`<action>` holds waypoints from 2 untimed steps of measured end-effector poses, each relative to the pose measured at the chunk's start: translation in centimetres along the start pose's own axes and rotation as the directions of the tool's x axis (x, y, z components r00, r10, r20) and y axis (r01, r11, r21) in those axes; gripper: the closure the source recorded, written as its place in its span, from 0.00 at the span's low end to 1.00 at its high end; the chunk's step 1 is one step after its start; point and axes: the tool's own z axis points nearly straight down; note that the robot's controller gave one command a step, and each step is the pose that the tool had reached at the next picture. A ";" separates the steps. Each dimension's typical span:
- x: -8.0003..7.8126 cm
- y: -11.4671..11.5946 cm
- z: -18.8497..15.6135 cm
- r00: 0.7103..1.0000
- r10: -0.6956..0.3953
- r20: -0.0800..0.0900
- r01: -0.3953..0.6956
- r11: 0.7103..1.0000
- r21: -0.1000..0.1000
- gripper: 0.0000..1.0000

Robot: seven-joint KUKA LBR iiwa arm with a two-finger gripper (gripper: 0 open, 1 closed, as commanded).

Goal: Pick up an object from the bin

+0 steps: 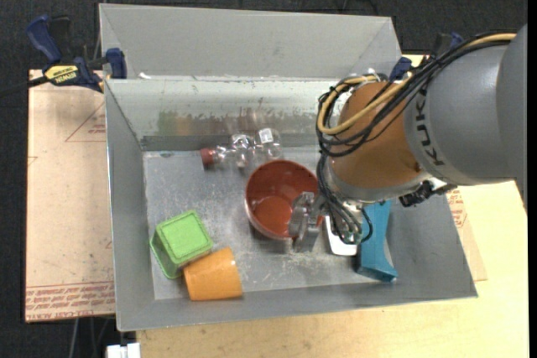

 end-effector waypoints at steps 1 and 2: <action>0.0 0.0 0.0 1.000 0.000 0.000 0.000 1.000 0.000 1.00; 0.0 0.0 0.0 1.000 0.000 0.000 0.000 1.000 0.000 1.00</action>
Offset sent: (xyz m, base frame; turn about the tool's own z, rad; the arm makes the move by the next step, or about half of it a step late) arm 0.0000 0.0000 0.0000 0.0000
